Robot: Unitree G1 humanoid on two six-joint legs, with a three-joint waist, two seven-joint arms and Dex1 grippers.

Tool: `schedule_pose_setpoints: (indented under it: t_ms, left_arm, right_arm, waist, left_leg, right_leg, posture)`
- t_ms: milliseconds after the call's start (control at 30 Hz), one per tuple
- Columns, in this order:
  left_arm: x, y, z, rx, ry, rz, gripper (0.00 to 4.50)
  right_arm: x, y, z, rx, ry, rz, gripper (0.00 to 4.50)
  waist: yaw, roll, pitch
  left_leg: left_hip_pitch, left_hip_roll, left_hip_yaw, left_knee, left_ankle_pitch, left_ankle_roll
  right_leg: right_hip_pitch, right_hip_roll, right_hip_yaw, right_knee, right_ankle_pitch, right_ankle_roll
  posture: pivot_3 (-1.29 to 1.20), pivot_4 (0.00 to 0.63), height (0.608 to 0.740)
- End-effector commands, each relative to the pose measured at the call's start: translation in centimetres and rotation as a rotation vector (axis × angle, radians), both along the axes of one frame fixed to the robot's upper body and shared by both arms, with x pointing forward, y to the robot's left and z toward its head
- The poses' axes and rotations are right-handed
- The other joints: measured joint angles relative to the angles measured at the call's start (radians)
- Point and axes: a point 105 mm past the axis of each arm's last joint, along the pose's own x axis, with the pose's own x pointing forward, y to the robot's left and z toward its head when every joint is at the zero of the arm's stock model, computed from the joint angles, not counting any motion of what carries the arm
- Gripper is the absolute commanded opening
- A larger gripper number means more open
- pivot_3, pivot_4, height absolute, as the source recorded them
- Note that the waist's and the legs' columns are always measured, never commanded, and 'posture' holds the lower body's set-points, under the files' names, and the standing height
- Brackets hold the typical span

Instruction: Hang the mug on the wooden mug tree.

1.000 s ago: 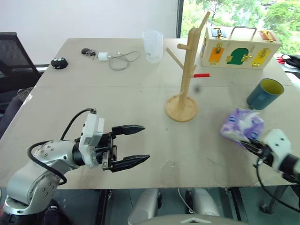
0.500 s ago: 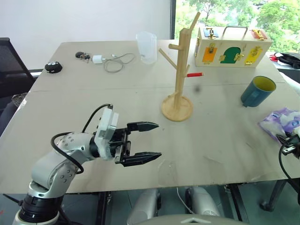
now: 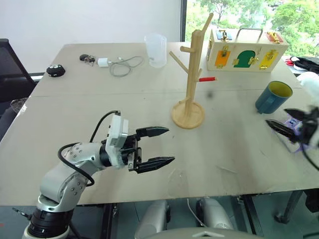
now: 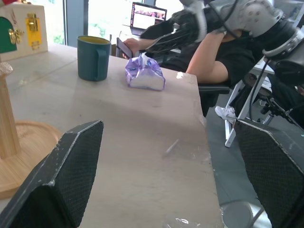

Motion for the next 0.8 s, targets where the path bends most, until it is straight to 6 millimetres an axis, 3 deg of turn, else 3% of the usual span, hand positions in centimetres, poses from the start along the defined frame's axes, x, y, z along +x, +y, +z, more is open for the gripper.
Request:
schedule_pose_setpoints:
  t_ms: [33, 367, 800]
  left_arm:
    - [-0.3, 0.3, 0.7, 0.002, -0.056, 0.018, 4.5]
    - [-0.9, 1.1, 0.5, -0.008, -0.063, 0.053, 4.5]
    - [-0.7, 1.7, 1.4, -0.039, -0.16, 0.134, 4.5]
  right_arm:
    - [1.4, -0.7, -1.1, -0.032, -0.019, -0.059, 3.86]
    - [4.0, -1.4, -3.1, 0.023, -0.035, -0.056, 3.86]
    - [7.2, -1.6, -3.2, -0.004, -0.083, -0.039, 3.86]
  waist:
    - [0.006, 0.001, 0.001]
    - [0.012, 0.003, 0.001]
    - [-0.004, 0.003, 0.001]
  left_leg:
    - [0.0, 0.0, 0.0, 0.0, 0.0, 0.0]
    - [0.0, -0.002, 0.0, -0.002, -0.001, 0.001]
    - [-0.001, -0.002, 0.001, -0.001, -0.001, 0.001]
  right_leg:
    - [-0.001, 0.0, 0.0, 0.0, 0.0, 0.0]
    - [-0.002, -0.002, -0.001, 0.0, 0.0, 0.0]
    - [-0.003, -0.002, -0.001, 0.001, 0.0, 0.0]
  posture:
    - [0.0, 0.15, 0.74]
    - [0.0, 0.15, 0.74]
    - [0.0, 0.15, 0.74]
